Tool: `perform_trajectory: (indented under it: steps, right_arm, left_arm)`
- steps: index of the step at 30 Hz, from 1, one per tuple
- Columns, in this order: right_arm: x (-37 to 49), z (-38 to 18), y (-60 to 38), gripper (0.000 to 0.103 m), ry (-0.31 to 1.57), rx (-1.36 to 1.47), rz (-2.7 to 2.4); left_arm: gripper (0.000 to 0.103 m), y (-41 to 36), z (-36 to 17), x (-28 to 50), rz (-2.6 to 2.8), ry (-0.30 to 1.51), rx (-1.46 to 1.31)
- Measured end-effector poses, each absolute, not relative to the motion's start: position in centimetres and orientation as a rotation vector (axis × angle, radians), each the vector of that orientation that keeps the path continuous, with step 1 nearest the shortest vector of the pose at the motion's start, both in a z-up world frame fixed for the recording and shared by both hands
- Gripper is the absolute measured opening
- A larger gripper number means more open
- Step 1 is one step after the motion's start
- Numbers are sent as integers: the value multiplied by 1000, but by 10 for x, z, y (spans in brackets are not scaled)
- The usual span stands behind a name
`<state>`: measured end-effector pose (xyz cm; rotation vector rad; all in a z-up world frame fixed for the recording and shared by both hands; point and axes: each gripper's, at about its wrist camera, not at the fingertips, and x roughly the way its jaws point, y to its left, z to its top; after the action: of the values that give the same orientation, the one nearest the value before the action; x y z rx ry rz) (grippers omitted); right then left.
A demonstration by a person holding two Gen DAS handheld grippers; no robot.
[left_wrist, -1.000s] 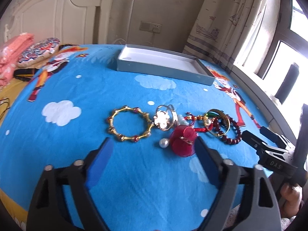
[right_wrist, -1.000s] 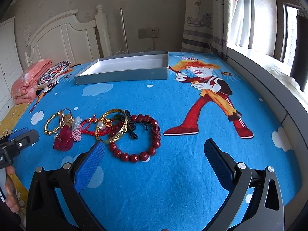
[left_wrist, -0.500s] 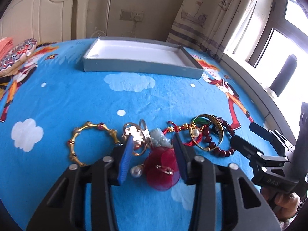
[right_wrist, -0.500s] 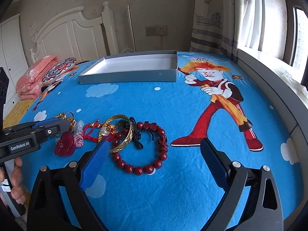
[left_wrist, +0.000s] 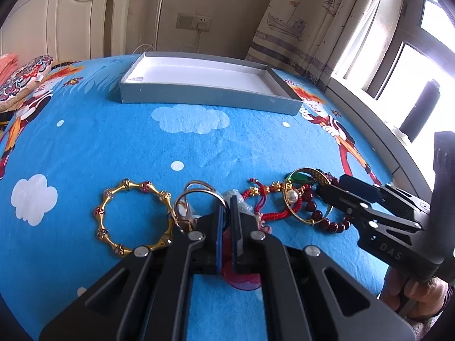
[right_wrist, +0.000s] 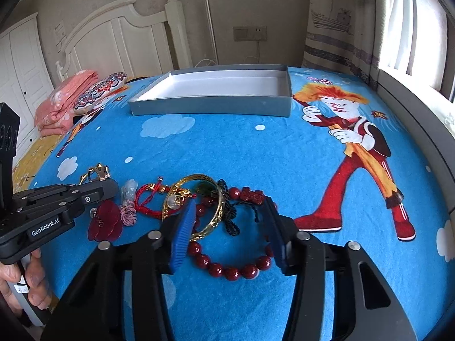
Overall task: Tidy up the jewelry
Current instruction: 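Grasp the gold ring with the left tool while the right tool grasps the gold bangle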
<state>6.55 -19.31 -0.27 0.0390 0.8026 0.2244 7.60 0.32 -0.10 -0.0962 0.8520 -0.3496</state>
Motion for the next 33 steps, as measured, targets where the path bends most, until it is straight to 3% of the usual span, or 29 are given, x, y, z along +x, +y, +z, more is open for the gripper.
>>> perform_trajectory:
  steps: [3, 4, 7, 13, 33]
  right_arm:
    - [68, -3, -192, 30, 808, 41, 232]
    - [69, -3, -191, 22, 805, 39, 237]
    - [68, -3, -188, 12, 800, 30, 251]
    - [64, 3, -191, 7, 768, 43, 246]
    - [72, 33, -204, 7, 705, 79, 244]
  left_arm:
    - [4, 5, 2, 75, -349, 841, -98]
    - [4, 5, 2, 74, -346, 838, -99]
    - [4, 7, 4, 74, -341, 829, -100]
    - [4, 10, 7, 74, -335, 822, -104]
    - [4, 14, 30, 81, -331, 777, -93]
